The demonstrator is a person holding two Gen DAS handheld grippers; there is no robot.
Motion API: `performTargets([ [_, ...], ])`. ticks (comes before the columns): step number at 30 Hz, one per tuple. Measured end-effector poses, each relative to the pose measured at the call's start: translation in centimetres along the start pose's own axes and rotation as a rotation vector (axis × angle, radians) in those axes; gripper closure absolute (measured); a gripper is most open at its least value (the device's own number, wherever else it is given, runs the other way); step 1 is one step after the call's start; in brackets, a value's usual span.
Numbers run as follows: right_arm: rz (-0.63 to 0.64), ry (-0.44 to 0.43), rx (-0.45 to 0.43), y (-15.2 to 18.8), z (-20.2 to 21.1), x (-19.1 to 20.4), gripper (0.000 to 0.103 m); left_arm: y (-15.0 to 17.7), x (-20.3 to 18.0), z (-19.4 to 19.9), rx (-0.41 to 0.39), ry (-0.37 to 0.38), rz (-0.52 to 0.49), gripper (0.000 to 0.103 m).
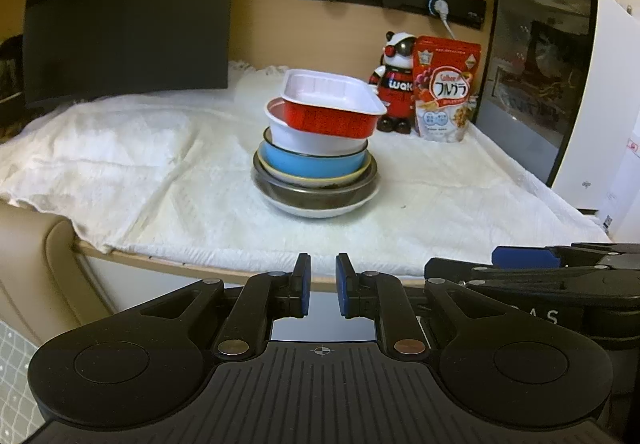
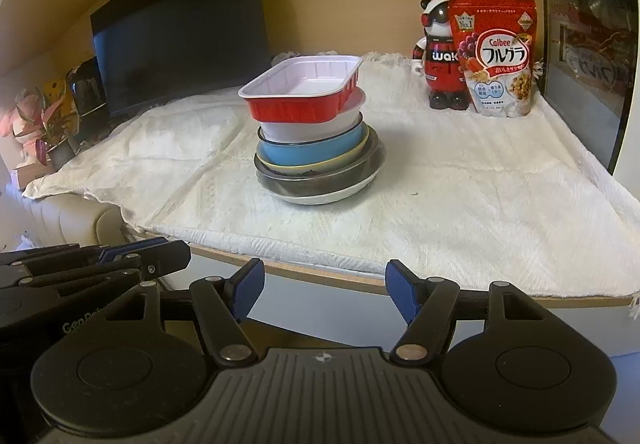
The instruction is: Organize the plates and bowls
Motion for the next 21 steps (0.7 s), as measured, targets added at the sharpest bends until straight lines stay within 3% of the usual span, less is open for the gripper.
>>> performTargets([
  [21,-0.013,0.019,0.005,0.11,-0.05,-0.53,0.035,-0.1,-0.53,-0.59,0.018,0.016,-0.005,0.087],
])
Point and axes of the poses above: each gripper's, at about its wrist camera, not at the fingertips, and z roughly against the way its jaws point, x to its left, y to its underside, the point moved 7 cm from there along -z, roughly the way its jaws point, and after that the axes turned 10 degrees about -x, right-handed, at the moved point
